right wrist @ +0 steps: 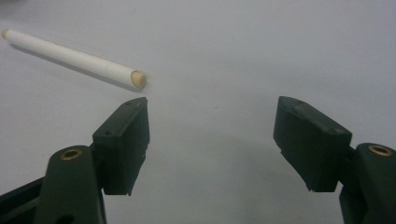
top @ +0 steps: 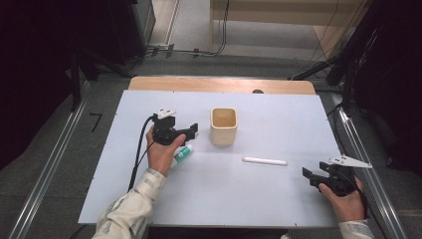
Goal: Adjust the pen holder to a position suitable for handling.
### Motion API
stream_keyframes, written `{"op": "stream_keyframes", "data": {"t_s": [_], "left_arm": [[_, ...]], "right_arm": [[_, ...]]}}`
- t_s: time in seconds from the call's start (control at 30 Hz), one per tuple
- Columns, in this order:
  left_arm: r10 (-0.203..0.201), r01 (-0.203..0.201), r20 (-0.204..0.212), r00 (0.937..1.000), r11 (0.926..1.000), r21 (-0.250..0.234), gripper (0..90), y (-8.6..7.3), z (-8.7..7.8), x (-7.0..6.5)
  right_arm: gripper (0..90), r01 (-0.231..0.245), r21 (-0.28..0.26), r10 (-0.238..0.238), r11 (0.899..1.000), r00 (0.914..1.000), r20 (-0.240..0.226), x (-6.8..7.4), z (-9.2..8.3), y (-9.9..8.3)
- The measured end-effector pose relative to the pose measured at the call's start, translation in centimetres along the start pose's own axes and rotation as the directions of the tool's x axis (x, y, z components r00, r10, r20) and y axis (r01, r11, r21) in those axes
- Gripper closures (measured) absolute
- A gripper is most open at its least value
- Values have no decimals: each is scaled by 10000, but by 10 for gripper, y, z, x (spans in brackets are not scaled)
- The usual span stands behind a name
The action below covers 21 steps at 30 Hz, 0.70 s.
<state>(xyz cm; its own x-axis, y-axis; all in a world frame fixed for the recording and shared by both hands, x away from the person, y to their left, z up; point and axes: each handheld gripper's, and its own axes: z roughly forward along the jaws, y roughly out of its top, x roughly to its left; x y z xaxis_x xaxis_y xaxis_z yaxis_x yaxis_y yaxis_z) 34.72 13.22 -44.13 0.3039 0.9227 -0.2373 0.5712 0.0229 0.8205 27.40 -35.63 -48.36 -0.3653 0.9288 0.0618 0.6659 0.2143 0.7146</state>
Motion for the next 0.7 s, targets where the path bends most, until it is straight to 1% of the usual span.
{"op": "stream_keyframes", "data": {"t_s": [0.17, 0.33, 0.7], "left_arm": [[126, -125, 82, 9999, 9999, -87, 144, 12, 6, -11], [246, -245, 157, 9996, 9997, -57, 144, 17, 11, -18], [160, -160, 234, 9996, 9999, -22, 151, 19, 18, -22]], "right_arm": [[258, 1, -9, -1, 10000, 10000, 14, 0, 0, 0], [258, 6, 13, -6, 10000, 10000, 33, -1, -1, -1], [258, 10, 26, -10, 10000, 10000, 1, -1, 0, 0]]}}
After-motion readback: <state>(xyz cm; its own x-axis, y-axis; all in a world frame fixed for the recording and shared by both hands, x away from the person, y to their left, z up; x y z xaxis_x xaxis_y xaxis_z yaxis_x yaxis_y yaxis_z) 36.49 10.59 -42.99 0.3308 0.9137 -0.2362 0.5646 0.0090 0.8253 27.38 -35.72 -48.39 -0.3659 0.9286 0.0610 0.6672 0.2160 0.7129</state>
